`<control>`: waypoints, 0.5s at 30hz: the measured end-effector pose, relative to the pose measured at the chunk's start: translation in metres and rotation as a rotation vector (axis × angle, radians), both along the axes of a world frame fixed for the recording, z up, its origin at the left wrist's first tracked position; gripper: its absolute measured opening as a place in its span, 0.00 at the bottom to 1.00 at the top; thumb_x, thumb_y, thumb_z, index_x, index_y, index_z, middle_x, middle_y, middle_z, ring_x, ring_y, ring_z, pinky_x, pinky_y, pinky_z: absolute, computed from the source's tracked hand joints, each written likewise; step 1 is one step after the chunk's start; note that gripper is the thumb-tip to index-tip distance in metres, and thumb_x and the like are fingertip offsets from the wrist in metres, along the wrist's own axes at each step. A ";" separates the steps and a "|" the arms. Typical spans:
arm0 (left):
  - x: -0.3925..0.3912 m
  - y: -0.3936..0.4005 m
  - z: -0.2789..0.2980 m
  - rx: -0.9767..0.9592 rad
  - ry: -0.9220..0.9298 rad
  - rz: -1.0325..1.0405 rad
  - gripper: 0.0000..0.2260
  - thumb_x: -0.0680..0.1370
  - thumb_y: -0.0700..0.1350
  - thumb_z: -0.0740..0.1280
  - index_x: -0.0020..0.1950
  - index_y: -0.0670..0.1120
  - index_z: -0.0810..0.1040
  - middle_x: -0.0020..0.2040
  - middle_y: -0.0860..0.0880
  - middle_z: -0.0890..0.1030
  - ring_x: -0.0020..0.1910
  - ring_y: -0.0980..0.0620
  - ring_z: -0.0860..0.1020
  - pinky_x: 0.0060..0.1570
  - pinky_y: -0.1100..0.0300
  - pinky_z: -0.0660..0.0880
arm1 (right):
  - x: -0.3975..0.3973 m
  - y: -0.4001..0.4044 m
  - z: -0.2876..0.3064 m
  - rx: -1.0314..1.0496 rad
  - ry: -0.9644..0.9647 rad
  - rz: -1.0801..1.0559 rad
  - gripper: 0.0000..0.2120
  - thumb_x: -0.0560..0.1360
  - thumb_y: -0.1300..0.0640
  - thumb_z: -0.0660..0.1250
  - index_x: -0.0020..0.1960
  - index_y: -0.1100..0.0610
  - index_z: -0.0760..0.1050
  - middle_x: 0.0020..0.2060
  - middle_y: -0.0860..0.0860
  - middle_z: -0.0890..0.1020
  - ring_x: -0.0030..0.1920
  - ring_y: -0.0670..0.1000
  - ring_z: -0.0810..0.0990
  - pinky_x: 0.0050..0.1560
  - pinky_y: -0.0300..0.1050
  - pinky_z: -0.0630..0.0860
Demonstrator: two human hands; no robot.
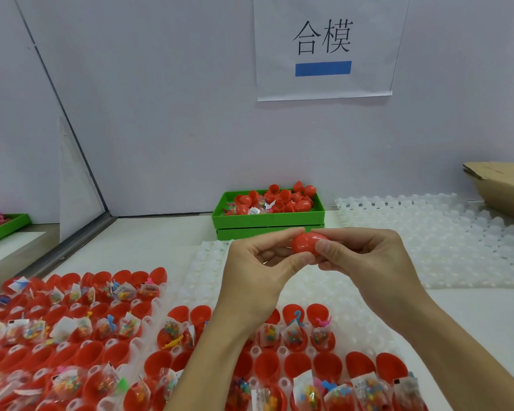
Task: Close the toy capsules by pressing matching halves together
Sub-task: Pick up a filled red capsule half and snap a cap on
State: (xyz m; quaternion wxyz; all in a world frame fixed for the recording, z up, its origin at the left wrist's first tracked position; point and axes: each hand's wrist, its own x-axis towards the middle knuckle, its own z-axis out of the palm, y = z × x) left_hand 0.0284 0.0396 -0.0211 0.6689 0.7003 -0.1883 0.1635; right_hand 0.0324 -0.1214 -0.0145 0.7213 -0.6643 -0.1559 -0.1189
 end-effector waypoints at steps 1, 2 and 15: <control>0.000 0.000 0.000 -0.007 0.001 -0.007 0.17 0.65 0.45 0.75 0.53 0.51 0.83 0.44 0.54 0.87 0.45 0.56 0.85 0.46 0.68 0.79 | 0.000 0.000 0.000 0.002 0.003 0.003 0.13 0.62 0.51 0.73 0.46 0.53 0.85 0.39 0.53 0.87 0.39 0.52 0.87 0.38 0.37 0.81; 0.000 0.000 -0.001 -0.011 0.001 -0.012 0.17 0.65 0.44 0.75 0.54 0.50 0.83 0.44 0.55 0.87 0.45 0.56 0.85 0.46 0.68 0.79 | 0.001 0.000 0.000 0.003 0.004 0.006 0.14 0.62 0.51 0.73 0.46 0.53 0.85 0.39 0.53 0.87 0.39 0.52 0.87 0.38 0.37 0.81; 0.002 0.000 -0.003 0.112 -0.027 0.075 0.16 0.69 0.40 0.76 0.56 0.52 0.83 0.45 0.53 0.85 0.46 0.58 0.83 0.49 0.66 0.79 | 0.001 0.000 -0.005 -0.036 0.005 0.008 0.12 0.64 0.52 0.73 0.46 0.52 0.85 0.40 0.51 0.87 0.41 0.52 0.87 0.40 0.39 0.82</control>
